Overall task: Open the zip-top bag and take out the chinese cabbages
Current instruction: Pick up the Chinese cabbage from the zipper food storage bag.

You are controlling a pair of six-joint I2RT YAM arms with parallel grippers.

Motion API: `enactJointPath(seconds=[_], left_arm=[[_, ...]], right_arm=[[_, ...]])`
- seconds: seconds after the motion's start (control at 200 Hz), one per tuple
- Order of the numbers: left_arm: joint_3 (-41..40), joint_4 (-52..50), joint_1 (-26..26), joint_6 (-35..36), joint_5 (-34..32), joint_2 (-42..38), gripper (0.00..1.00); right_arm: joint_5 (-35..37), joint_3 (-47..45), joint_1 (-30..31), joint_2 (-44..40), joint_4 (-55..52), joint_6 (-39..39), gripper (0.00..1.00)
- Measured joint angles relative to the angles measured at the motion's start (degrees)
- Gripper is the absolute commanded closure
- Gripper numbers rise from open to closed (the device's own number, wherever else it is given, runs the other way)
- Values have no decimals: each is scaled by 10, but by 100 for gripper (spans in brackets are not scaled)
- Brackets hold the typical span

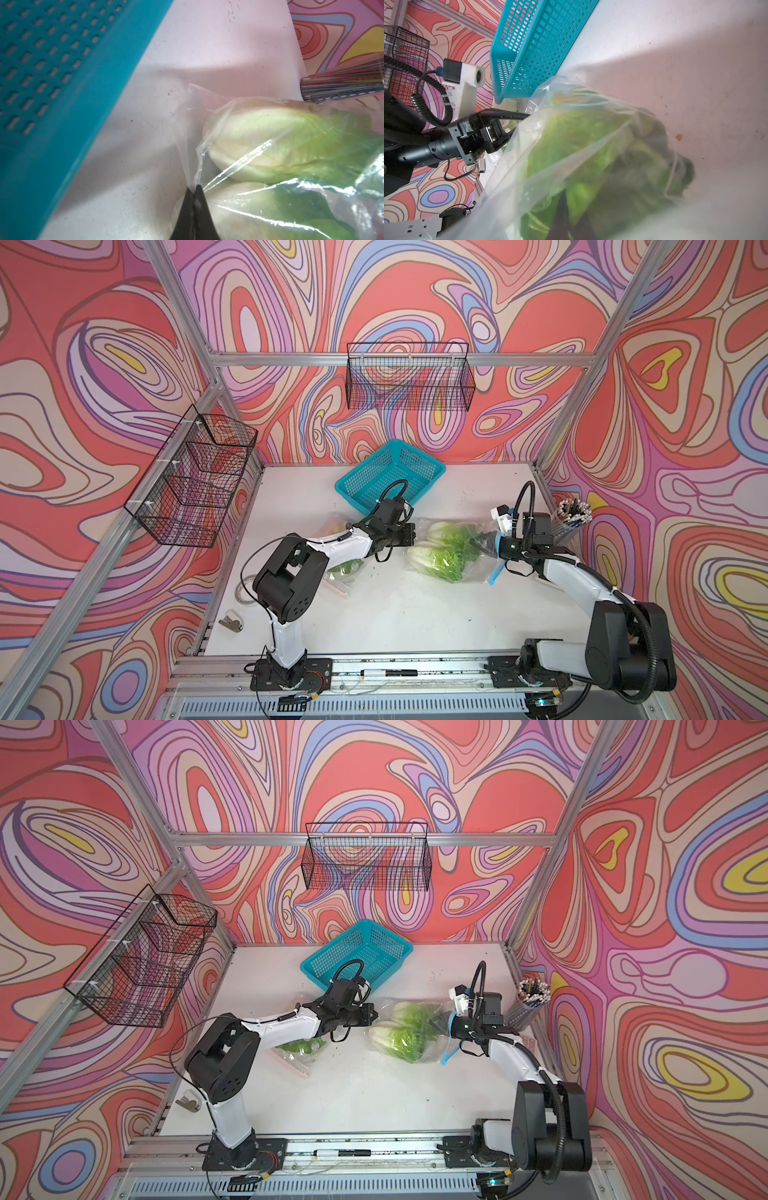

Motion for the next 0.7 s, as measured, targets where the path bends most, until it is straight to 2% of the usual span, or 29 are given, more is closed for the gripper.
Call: enactJointPath(seconds=[0.386,0.696], left_arm=[[-9,-51,-2,53,-67,-23,100],[-15,-74,-2,82,-111,-25,100]], right_arm=[[4,3,-1,-29,3,50,100],[15,3,-30,-56,-22,51,100]])
